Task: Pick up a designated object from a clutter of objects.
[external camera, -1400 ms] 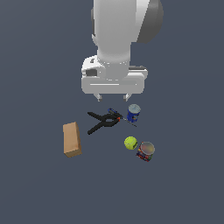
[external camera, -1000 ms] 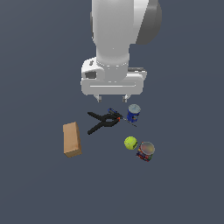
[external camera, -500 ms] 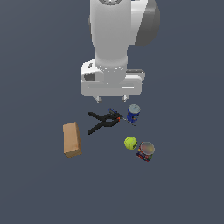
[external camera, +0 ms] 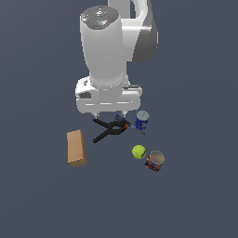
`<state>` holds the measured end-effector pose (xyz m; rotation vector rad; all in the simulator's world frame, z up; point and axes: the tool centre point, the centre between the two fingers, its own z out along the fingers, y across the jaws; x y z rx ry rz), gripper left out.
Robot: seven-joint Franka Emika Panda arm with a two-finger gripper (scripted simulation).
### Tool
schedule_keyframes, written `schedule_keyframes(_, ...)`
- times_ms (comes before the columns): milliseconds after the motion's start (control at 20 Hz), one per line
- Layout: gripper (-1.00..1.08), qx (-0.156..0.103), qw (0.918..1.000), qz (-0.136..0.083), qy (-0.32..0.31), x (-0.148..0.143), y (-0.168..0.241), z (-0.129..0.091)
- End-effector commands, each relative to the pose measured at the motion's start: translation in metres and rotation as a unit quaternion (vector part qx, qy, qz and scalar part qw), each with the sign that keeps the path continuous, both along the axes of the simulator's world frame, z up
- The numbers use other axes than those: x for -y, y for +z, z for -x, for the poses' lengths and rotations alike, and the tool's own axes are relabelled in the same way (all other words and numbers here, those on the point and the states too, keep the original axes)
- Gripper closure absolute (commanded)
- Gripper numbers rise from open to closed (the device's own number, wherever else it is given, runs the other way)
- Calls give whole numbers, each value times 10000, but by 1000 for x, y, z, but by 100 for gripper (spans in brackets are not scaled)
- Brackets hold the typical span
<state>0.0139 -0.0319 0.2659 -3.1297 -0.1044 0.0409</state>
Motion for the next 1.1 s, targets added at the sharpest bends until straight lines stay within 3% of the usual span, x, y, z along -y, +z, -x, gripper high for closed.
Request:
schedule_keyframes(0,-92,11,10000,-13,89,14,-13,-6)
schedule_keyframes(500,-92,85,9983,-36,582,92,-84,-26)
schedule_keyframes(1050,-92,130,9949,10,1004,164,-150,-25)
